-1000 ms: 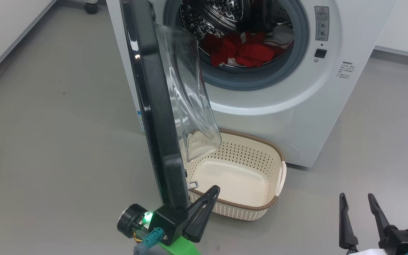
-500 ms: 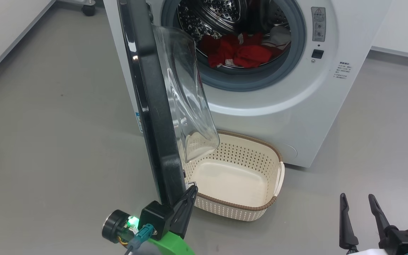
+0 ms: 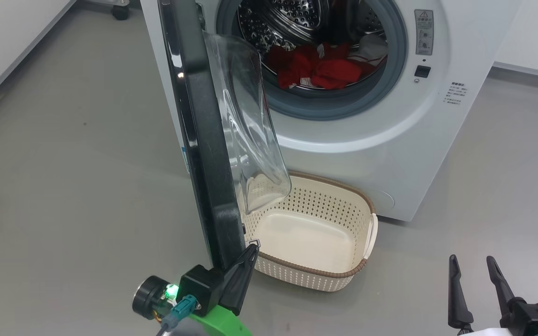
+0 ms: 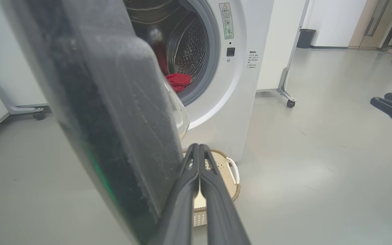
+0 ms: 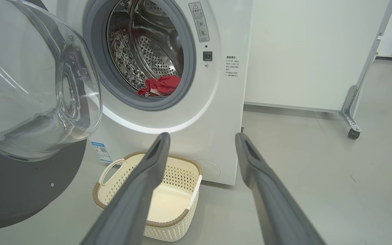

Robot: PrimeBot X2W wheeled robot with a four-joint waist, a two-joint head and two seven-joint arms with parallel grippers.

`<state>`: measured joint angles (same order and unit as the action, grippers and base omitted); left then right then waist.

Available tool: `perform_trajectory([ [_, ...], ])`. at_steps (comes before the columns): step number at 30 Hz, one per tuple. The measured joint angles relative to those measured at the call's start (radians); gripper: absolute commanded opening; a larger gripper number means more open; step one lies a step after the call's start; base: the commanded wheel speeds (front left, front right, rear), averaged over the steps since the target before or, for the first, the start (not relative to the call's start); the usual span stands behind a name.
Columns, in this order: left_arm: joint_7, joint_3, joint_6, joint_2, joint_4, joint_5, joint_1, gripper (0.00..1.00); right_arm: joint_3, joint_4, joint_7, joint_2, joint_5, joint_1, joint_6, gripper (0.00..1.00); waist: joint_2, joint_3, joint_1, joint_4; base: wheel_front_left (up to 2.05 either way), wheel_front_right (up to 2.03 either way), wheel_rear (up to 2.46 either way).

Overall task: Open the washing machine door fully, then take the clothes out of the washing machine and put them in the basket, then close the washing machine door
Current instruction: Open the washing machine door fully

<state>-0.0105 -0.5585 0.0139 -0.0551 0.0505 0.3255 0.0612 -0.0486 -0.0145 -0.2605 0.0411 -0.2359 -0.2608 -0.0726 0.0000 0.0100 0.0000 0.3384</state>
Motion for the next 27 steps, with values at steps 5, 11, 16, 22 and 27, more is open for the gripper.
perform_trajectory([
  [5,-0.005,0.006,0.008,0.002,0.003,0.017,-0.005,0.0,0.005,-0.002,0.0,-0.002,0.0,0.0,0.001,1.0,0.0,0.003,0.0,0.008,0.0,0.0,0.0],
  [11,-0.007,0.002,0.008,0.003,0.007,0.016,-0.005,0.0,0.018,-0.002,0.0,-0.002,0.0,0.0,0.001,1.0,0.0,0.005,0.0,0.035,0.0,0.0,0.0],
  [16,-0.018,0.006,0.013,0.003,0.008,0.016,-0.01,0.0,0.024,-0.001,0.0,-0.003,0.0,0.0,0.001,1.0,0.0,0.007,0.0,0.064,0.0,0.0,0.0],
  [22,-0.028,0.013,0.025,0.004,0.008,0.016,-0.012,0.0,0.032,0.001,0.0,-0.004,0.0,0.0,0.001,1.0,0.0,0.012,0.0,0.105,0.0,0.0,0.0],
  [27,-0.042,0.021,0.034,0.004,0.01,0.017,-0.012,0.0,0.041,0.003,0.0,-0.005,0.0,0.0,0.001,1.0,0.0,0.018,0.0,0.152,0.0,0.0,0.0],
])
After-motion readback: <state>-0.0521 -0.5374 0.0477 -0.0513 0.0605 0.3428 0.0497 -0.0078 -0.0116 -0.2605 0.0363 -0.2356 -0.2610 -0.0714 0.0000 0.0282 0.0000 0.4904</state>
